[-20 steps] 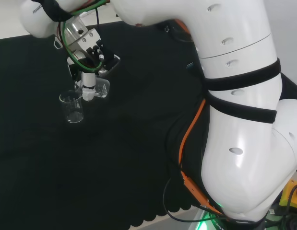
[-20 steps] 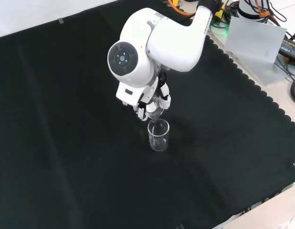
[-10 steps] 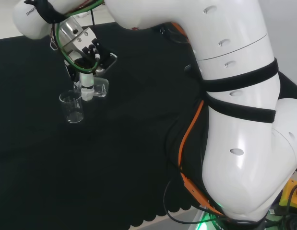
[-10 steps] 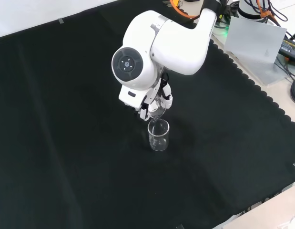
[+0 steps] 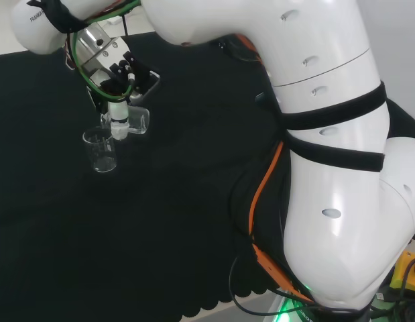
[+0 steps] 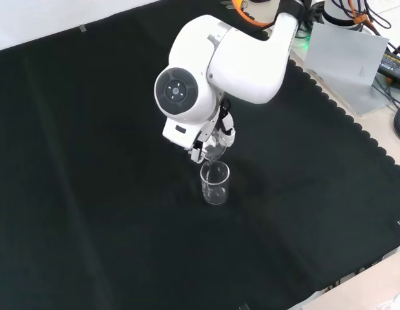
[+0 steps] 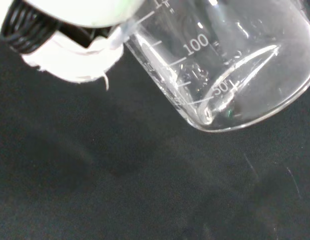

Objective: Pour the water from the handheld beaker into the one on the table.

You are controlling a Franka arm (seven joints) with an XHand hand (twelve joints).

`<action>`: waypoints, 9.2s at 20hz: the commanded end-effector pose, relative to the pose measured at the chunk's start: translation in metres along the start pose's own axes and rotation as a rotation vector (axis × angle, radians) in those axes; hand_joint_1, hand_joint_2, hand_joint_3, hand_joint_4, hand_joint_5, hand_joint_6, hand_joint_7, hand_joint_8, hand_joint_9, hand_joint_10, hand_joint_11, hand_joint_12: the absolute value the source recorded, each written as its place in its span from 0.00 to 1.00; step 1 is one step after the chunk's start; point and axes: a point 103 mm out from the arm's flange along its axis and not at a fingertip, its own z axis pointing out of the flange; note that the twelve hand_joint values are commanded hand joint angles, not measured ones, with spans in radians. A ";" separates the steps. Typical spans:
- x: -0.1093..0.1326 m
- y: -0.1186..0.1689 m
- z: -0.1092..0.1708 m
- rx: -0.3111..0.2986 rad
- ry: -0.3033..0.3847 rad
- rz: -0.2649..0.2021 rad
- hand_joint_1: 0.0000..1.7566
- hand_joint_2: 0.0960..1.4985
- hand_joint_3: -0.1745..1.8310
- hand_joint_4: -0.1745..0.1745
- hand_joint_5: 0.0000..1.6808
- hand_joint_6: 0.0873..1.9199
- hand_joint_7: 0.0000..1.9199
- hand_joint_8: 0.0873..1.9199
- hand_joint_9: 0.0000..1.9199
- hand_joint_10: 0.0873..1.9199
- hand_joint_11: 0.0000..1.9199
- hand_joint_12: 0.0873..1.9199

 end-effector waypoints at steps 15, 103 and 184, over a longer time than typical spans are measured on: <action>0.018 0.004 -0.012 0.064 -0.074 0.008 0.64 0.38 0.44 1.00 0.76 0.33 0.87 0.00 0.81 0.00 0.58 0.45; 0.028 0.006 -0.026 0.234 -0.231 0.089 0.64 0.38 0.45 1.00 0.75 0.35 0.86 0.00 0.81 0.00 0.58 0.45; 0.029 0.000 -0.038 0.282 -0.265 0.087 0.64 0.38 0.45 1.00 0.75 0.35 0.87 0.00 0.82 0.00 0.58 0.45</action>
